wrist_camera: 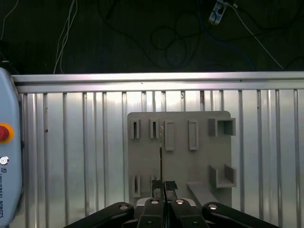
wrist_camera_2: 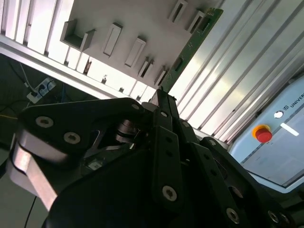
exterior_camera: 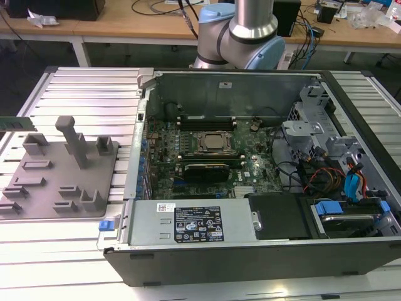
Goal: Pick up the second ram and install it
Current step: 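Pick up the second ram and move it above second insertion slot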
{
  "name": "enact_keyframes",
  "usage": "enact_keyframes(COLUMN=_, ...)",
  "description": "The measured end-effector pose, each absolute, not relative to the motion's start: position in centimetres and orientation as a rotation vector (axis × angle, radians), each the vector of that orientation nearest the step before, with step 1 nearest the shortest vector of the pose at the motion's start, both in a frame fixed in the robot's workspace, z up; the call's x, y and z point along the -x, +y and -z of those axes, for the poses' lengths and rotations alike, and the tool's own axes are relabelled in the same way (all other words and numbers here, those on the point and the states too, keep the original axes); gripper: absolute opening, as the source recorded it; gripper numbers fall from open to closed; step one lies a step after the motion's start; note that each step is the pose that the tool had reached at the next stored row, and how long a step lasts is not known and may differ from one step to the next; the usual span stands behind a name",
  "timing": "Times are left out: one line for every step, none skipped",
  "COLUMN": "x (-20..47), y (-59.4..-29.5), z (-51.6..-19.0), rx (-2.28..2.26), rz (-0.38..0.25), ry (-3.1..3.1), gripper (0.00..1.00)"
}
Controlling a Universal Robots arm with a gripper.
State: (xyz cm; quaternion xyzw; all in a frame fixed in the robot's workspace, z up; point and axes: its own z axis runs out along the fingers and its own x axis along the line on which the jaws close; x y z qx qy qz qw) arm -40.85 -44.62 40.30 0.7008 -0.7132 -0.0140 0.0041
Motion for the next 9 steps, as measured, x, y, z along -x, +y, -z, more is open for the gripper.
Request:
enact_keyframes(x=40.8, y=-44.6, z=-40.6, rx=-2.196, rz=0.044, ry=-2.235, gripper=0.09)
enact_keyframes(x=40.8, y=-44.6, z=-40.9, rx=-2.196, rz=0.044, ry=-2.235, gripper=0.09)
enact_keyframes(x=40.8, y=-44.6, z=-41.2, rx=-2.196, rz=0.044, ry=-2.235, gripper=0.09)
enact_keyframes(x=40.8, y=-44.6, z=-41.4, rx=-2.196, rz=0.044, ry=-2.235, gripper=0.09)
enact_keyframes(x=40.8, y=-44.6, z=-41.5, rx=-2.196, rz=0.044, ry=-2.235, gripper=0.09)
enact_keyframes(x=40.8, y=-44.6, z=-41.8, rx=-2.196, rz=0.044, ry=-2.235, gripper=0.09)
enact_keyframes(x=40.8, y=-44.6, z=-41.9, rx=-2.196, rz=0.044, ry=-2.235, gripper=0.09)
enact_keyframes(x=40.8, y=-44.6, z=-42.1, rx=-2.196, rz=0.044, ry=-2.235, gripper=0.09)
enact_keyframes(x=40.8, y=-44.6, z=-42.3, rx=-2.196, rz=0.044, ry=-2.235, gripper=0.09)
